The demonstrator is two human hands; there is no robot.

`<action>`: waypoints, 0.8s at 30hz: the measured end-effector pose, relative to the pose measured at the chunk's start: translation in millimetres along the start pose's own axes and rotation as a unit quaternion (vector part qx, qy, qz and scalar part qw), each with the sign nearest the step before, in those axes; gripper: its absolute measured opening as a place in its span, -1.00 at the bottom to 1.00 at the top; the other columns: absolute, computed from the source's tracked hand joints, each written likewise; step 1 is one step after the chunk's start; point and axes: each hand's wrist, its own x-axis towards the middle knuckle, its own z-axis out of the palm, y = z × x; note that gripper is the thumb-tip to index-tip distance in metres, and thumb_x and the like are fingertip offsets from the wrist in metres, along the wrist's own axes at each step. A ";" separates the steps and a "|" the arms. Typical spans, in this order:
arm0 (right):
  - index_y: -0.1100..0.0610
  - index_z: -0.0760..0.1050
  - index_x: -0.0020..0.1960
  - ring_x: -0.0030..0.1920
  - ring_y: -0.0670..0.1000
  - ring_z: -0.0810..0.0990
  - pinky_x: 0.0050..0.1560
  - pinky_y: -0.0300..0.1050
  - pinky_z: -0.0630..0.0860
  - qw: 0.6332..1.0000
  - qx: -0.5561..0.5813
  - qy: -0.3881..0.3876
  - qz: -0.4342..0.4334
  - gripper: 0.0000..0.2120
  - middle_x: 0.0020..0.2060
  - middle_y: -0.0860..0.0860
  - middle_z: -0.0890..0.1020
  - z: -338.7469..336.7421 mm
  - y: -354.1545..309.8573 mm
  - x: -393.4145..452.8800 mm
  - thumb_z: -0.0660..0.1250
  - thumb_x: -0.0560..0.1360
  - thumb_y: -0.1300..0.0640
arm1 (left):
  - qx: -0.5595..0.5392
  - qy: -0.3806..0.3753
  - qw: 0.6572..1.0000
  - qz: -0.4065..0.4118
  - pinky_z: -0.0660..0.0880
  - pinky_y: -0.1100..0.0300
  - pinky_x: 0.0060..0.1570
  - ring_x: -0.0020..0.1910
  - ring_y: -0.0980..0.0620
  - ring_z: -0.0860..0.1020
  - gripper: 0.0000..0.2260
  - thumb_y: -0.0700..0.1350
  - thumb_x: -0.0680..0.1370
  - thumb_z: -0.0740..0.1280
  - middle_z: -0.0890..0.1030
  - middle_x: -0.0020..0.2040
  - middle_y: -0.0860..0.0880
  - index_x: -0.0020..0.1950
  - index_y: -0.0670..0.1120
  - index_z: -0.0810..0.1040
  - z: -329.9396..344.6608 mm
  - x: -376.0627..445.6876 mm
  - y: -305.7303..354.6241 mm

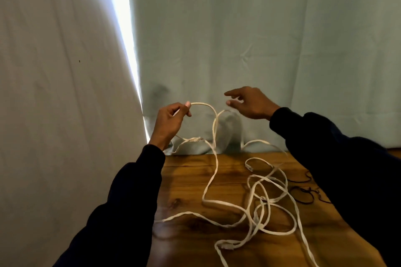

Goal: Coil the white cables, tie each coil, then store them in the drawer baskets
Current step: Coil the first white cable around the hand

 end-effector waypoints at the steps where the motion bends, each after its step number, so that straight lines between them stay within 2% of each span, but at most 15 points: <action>1: 0.04 0.44 0.46 0.37 0.10 0.48 0.32 -0.11 0.34 0.999 -0.015 -0.011 -0.026 -0.56 0.37 0.08 0.54 4.4 -8.2 -2.1 0.27 0.63 -0.09 | 0.008 -0.010 1.000 -0.001 0.39 0.30 -0.23 -0.36 0.30 0.48 -0.70 0.03 0.62 0.34 0.55 -0.42 0.23 -0.21 -0.10 0.67 2.1 2.3 5.4; 3: 0.04 0.35 0.51 0.41 0.08 0.43 0.36 -0.08 0.34 0.996 -0.005 -0.048 -0.075 -0.48 0.43 0.06 0.47 11.7 -27.2 -5.2 0.29 0.61 -0.11 | 0.029 -0.035 0.999 -0.013 0.37 0.28 -0.24 -0.37 0.36 0.48 -0.70 0.05 0.61 0.34 0.56 -0.42 0.26 -0.13 -0.14 0.71 7.0 5.1 14.8; 5: 0.06 0.35 0.50 0.31 0.04 0.54 0.28 -0.11 0.44 0.991 0.028 -0.083 -0.104 -0.45 0.36 0.06 0.54 18.2 -43.6 -6.6 0.37 0.57 -0.07 | 0.038 -0.050 0.998 -0.020 0.37 0.28 -0.25 -0.37 0.39 0.49 -0.70 0.06 0.61 0.34 0.58 -0.41 0.24 -0.13 -0.13 0.71 10.3 7.4 19.9; 6: 0.09 0.42 0.45 0.21 0.04 0.61 0.24 -0.10 0.51 0.990 0.033 -0.071 -0.113 -0.50 0.27 0.08 0.61 21.0 -48.4 -6.0 0.40 0.56 -0.02 | 0.039 -0.053 0.998 -0.024 0.37 0.29 -0.27 -0.39 0.36 0.49 -0.71 0.05 0.60 0.35 0.58 -0.42 0.22 -0.16 -0.12 0.70 10.9 8.3 22.2; 8: 0.17 0.58 0.24 -0.05 0.00 0.70 0.10 -0.04 0.64 0.992 0.046 -0.009 -0.121 -0.73 0.02 0.11 0.70 21.3 -52.7 -3.7 0.39 0.57 0.10 | 0.027 -0.056 0.997 -0.035 0.34 0.29 -0.35 -0.48 0.23 0.43 -0.70 0.07 0.58 0.39 0.49 -0.50 0.17 -0.21 -0.13 0.67 9.0 8.4 24.1; 10: 0.22 0.63 0.08 -0.21 -0.04 0.71 -0.07 -0.05 0.69 0.988 0.112 0.026 -0.099 -0.85 -0.13 0.10 0.71 16.4 -51.4 0.0 0.36 0.59 0.16 | -0.009 -0.062 0.997 -0.051 0.33 0.25 -0.41 -0.48 0.14 0.36 -0.69 0.08 0.56 0.41 0.43 -0.48 0.06 -0.23 -0.14 0.65 4.9 7.5 21.3; 12: 0.24 0.61 0.08 -0.21 0.00 0.73 -0.14 -0.08 0.70 0.976 0.209 0.015 -0.067 -0.85 -0.11 0.12 0.71 10.6 -51.1 3.0 0.33 0.61 0.17 | -0.033 -0.063 0.996 -0.054 0.41 0.20 -0.36 -0.44 0.07 0.41 -0.71 0.05 0.56 0.42 0.48 -0.44 -0.01 -0.21 -0.15 0.64 -2.1 5.5 13.1; 14: 0.25 0.58 0.10 -0.16 0.05 0.74 -0.13 -0.06 0.70 0.954 0.294 0.014 -0.046 -0.84 -0.08 0.13 0.71 5.1 -48.1 1.8 0.31 0.62 0.18 | -0.063 -0.077 0.993 -0.062 0.49 0.11 -0.22 -0.35 0.00 0.48 -0.74 -0.01 0.60 0.38 0.53 -0.39 -0.04 -0.16 -0.16 0.65 -5.0 2.9 3.3; 18: 0.26 0.55 0.13 -0.12 0.14 0.74 -0.10 0.00 0.69 0.910 0.407 0.072 -0.013 -0.82 -0.03 0.17 0.71 4.3 -39.9 -1.7 0.28 0.64 0.16 | -0.171 -0.097 0.975 -0.102 0.56 0.02 0.02 -0.22 -0.08 0.56 -0.73 -0.11 0.68 0.22 0.56 -0.30 -0.10 -0.05 -0.20 0.64 0.2 -5.4 -3.0; 20: 0.24 0.55 0.12 -0.14 0.14 0.74 -0.11 0.00 0.69 0.909 0.407 0.084 -0.002 -0.83 -0.03 0.18 0.70 6.6 -37.1 0.1 0.27 0.65 0.17 | -0.190 -0.081 0.973 -0.106 0.59 -0.05 0.05 -0.22 -0.10 0.58 -0.71 -0.07 0.68 0.21 0.55 -0.31 -0.11 -0.03 -0.20 0.64 5.6 -6.9 -0.3; 22: 0.20 0.56 0.12 -0.22 0.09 0.73 -0.18 -0.06 0.69 0.940 0.332 0.075 0.002 -0.85 -0.07 0.18 0.70 9.3 -33.4 1.1 0.24 0.66 0.19 | -0.196 -0.062 0.973 -0.105 0.64 -0.13 0.03 -0.20 -0.15 0.61 -0.72 -0.03 0.67 0.22 0.55 -0.29 -0.12 0.01 -0.16 0.64 8.4 -6.0 2.5; 24: 0.11 0.55 0.23 -0.33 -0.04 0.68 -0.29 -0.21 0.64 0.972 0.227 0.059 -0.014 -0.78 -0.11 0.16 0.69 13.8 -30.1 1.2 0.20 0.66 0.24 | -0.191 -0.060 0.976 -0.091 0.64 -0.13 0.02 -0.15 -0.21 0.66 -0.76 -0.03 0.66 0.25 0.62 -0.23 -0.17 0.08 -0.14 0.65 8.1 -3.3 2.6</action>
